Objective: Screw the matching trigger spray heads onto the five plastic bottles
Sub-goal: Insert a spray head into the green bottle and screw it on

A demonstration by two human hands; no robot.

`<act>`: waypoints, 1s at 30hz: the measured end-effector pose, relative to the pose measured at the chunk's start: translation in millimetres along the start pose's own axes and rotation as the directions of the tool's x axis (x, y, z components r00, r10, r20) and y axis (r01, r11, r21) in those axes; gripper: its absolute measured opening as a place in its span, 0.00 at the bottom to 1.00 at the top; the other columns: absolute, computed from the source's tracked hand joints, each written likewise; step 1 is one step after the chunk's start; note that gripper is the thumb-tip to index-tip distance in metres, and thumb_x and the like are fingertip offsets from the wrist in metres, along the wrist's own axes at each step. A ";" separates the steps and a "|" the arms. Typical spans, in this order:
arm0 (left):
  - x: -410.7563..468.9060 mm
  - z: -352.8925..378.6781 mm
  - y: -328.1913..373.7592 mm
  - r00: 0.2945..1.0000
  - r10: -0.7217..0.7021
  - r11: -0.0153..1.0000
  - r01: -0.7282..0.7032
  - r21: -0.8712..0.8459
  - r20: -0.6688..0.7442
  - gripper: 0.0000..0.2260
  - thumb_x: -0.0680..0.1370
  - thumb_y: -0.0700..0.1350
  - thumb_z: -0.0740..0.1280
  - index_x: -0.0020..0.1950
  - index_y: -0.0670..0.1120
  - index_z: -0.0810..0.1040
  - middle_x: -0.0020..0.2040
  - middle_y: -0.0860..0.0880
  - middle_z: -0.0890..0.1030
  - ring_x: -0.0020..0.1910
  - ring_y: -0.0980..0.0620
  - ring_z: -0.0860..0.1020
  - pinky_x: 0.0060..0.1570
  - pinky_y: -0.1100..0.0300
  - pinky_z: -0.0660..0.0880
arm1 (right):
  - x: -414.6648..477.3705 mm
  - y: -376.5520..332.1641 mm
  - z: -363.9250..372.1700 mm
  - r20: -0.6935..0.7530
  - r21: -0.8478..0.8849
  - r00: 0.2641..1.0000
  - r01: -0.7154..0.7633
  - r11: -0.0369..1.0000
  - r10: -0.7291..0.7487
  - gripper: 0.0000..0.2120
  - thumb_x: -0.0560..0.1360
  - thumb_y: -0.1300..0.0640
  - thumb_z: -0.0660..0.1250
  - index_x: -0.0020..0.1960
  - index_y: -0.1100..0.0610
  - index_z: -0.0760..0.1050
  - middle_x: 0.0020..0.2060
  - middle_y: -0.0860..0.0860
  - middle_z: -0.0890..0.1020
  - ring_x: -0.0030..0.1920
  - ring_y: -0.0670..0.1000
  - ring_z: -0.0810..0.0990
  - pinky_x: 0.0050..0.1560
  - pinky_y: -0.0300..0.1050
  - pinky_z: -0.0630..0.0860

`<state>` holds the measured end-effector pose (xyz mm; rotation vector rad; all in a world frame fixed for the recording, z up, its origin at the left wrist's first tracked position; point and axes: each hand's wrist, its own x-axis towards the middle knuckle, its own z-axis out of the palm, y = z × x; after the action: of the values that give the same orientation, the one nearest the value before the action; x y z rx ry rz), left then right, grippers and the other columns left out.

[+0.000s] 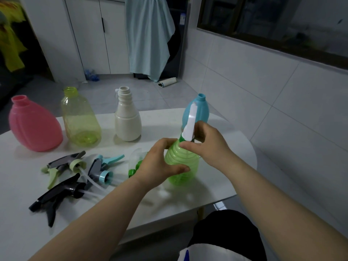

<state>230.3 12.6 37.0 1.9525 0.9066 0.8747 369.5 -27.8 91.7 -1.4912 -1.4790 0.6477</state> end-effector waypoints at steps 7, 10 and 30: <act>5.1 -13.8 5.2 0.992 -0.020 1.000 0.018 0.017 0.127 0.27 0.61 0.43 0.76 0.56 0.50 0.68 0.47 0.59 0.71 0.47 0.63 0.69 0.40 0.84 0.62 | 5.4 -6.3 -18.0 0.247 -0.004 0.966 -0.080 0.997 0.079 0.14 0.67 0.60 0.69 0.49 0.47 0.73 0.44 0.41 0.79 0.51 0.44 0.78 0.58 0.42 0.72; 7.4 -17.1 8.3 0.975 -0.029 0.999 0.019 0.047 0.220 0.32 0.62 0.43 0.76 0.62 0.50 0.66 0.52 0.57 0.72 0.51 0.58 0.70 0.41 0.74 0.66 | 5.8 -2.9 -19.8 0.284 0.025 0.955 -0.097 0.995 0.086 0.16 0.67 0.63 0.69 0.53 0.51 0.75 0.47 0.46 0.81 0.50 0.43 0.78 0.57 0.38 0.72; -1.5 1.9 2.8 0.997 -0.041 0.995 0.047 0.087 -0.067 0.32 0.60 0.47 0.76 0.61 0.50 0.68 0.49 0.56 0.73 0.49 0.56 0.71 0.46 0.66 0.64 | -11.6 3.9 15.2 -0.181 -0.028 0.981 0.066 0.997 -0.070 0.15 0.67 0.58 0.70 0.54 0.56 0.77 0.44 0.43 0.78 0.49 0.44 0.77 0.51 0.35 0.71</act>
<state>231.9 9.5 38.3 1.9811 1.0383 0.8914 356.6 -34.9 78.8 -1.4691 -1.3940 0.4431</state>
